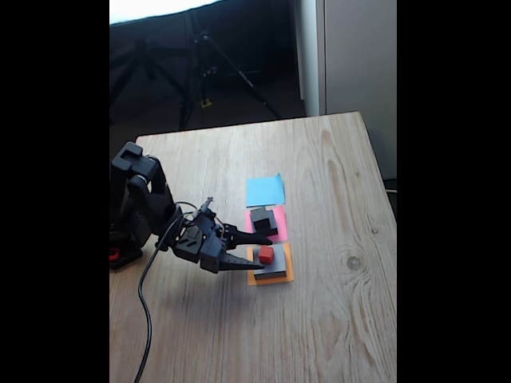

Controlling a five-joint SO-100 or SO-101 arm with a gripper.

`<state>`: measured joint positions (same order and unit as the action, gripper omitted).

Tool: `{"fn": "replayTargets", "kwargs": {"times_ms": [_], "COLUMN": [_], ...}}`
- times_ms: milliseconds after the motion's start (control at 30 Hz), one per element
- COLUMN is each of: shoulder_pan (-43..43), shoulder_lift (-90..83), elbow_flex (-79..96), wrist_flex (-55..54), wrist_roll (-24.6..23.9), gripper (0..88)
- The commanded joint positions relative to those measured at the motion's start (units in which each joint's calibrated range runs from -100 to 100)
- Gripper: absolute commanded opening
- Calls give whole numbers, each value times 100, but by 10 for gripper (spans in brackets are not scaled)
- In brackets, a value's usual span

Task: Tower of hanoi

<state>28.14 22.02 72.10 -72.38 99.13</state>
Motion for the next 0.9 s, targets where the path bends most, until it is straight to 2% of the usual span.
{"fn": "replayTargets", "kwargs": {"times_ms": [0,867], "shoulder_pan": [57,-60], "shoulder_lift": [1,77], "elbow_flex": [-55,-64], "wrist_flex": [-148,-245], "wrist_roll": [87,87], "gripper": [209,81]}}
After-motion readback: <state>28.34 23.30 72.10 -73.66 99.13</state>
